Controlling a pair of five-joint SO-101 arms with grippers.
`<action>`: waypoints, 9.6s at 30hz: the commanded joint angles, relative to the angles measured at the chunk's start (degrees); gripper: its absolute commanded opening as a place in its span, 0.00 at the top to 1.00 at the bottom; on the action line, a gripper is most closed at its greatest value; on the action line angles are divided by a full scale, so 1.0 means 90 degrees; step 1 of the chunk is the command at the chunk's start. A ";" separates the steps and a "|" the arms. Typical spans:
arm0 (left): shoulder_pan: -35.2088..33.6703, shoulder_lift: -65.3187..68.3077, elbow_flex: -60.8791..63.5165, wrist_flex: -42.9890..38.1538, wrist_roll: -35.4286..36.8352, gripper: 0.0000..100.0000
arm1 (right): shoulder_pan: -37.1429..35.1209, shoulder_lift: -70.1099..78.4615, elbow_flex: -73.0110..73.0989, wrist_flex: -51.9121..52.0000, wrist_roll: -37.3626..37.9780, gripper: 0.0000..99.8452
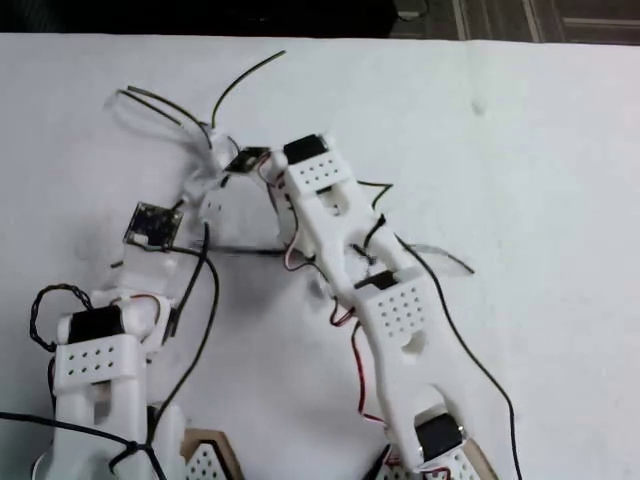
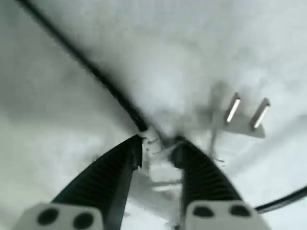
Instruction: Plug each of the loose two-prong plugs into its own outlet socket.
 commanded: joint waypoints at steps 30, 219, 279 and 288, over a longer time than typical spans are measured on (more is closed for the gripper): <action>0.0034 -0.0122 -0.0029 -0.0049 0.0000 0.87 | 0.1978 -0.6901 0.5714 -0.1040 -0.0020 0.98; 0.3824 -0.5319 -0.0957 0.1446 0.1201 0.77 | 0.1021 -1.4442 1.0178 -0.2242 -0.2188 0.98; 0.4635 0.5797 -0.6085 0.0957 0.0576 0.98 | 0.3971 -1.4452 1.1839 -0.3756 -0.1827 0.98; 0.3795 0.3111 -0.5333 0.1006 0.0410 0.98 | 0.3951 -1.4452 1.1927 -0.3756 -0.1827 0.98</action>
